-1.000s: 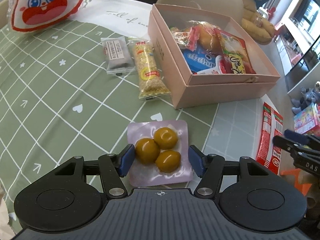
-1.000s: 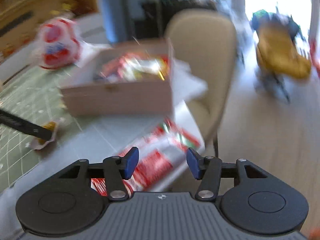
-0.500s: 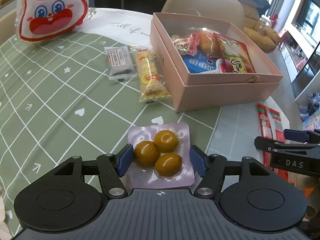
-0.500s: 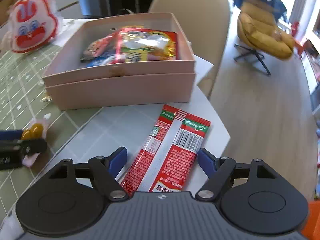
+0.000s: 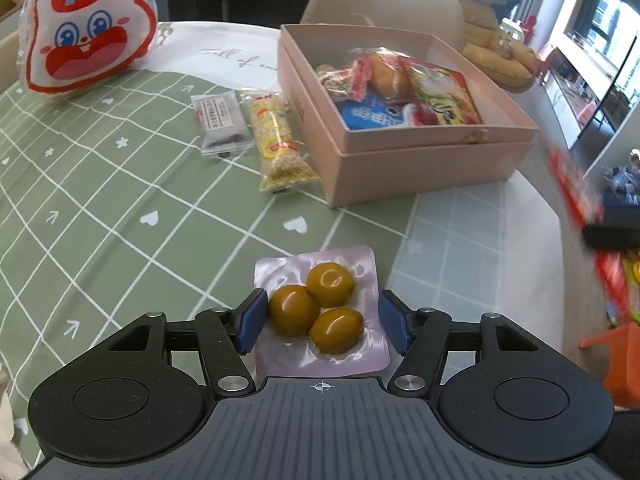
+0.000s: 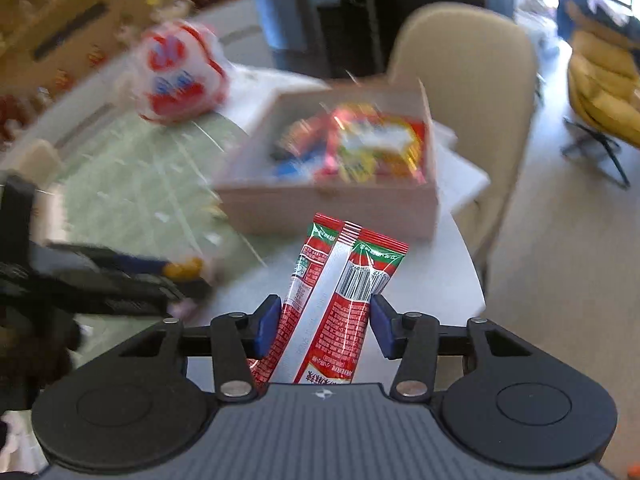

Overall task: Organize snacks
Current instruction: 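Lower the red stick packet into the pink box and open the right tool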

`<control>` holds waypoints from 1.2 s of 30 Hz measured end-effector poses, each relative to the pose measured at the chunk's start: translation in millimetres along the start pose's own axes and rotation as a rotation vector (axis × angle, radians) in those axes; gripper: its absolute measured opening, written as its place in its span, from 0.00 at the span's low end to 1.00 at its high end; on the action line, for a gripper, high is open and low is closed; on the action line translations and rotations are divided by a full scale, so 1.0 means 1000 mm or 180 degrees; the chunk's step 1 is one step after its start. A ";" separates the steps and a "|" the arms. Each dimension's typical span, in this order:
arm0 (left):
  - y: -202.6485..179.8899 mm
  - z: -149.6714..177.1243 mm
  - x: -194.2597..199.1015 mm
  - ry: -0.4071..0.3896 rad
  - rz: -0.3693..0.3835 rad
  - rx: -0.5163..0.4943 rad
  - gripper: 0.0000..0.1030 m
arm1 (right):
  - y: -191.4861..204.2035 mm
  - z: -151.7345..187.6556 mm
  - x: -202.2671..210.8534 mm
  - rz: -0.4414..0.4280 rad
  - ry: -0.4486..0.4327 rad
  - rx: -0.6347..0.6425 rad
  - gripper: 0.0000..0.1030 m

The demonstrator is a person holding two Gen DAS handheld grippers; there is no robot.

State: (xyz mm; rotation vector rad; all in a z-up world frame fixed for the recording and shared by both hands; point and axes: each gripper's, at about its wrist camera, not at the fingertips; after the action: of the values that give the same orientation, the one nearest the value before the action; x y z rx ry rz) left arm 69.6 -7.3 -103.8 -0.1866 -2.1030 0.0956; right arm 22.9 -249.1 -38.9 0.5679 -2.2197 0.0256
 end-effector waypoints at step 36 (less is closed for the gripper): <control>0.105 -0.089 -0.016 -0.0797 0.0472 0.1676 0.62 | -0.017 -0.139 -0.123 0.0381 0.0036 0.0643 0.53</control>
State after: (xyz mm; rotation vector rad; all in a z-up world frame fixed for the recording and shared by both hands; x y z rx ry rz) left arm 163.7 92.4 -86.8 -0.0111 -2.2277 0.7857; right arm 199.5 -188.0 -40.0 0.5409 -2.2521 0.3173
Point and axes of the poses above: each gripper's, at about its wrist camera, not at the fingertips, and x roughly against the way its jaws point, y to its left, z to its underside, and after that the axes turned 5 degrees about x, right-handed
